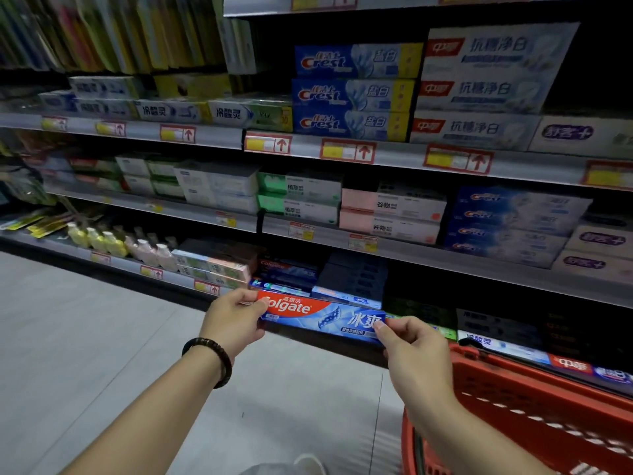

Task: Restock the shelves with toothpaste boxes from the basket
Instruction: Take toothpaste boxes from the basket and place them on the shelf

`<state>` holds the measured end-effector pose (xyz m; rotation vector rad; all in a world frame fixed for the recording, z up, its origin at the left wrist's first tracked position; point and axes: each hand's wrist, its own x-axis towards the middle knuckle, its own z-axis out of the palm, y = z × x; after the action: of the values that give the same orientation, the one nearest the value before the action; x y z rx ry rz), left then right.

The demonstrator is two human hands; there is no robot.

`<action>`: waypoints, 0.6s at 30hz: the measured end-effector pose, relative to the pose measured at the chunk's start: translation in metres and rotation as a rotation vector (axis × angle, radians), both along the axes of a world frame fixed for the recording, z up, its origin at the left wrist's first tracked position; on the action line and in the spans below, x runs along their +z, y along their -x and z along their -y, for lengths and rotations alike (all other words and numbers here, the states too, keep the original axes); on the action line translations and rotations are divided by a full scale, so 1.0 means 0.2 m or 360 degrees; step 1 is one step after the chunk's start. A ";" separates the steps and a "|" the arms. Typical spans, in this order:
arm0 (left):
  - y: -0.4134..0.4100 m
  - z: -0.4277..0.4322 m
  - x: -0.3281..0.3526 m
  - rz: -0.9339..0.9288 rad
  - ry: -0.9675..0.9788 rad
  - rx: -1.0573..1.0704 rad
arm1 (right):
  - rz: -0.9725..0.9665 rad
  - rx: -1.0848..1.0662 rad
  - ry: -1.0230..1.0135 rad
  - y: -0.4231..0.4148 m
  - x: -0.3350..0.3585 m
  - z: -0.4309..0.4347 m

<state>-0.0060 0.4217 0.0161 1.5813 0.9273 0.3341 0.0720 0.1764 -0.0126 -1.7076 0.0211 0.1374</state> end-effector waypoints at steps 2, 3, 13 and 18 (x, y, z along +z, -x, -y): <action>-0.04 -0.06 -0.05 -0.0009 -0.0034 0.0027 | -0.0019 0.0008 0.0009 -0.05 -0.04 -0.08; -0.06 -0.08 -0.07 -0.0015 -0.0052 0.0039 | -0.0031 0.0015 0.0020 -0.07 -0.06 -0.12; -0.27 -0.37 -0.34 -0.0126 -0.0096 0.0125 | -0.0157 0.0070 0.0157 -0.28 -0.23 -0.48; -0.36 -0.51 -0.49 -0.0184 -0.0179 0.0137 | -0.0164 0.0149 0.0234 -0.41 -0.35 -0.64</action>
<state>0.0651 0.5241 -0.0825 1.6807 1.0839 0.3641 0.1538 0.3052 -0.0833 -1.8476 0.0284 0.3000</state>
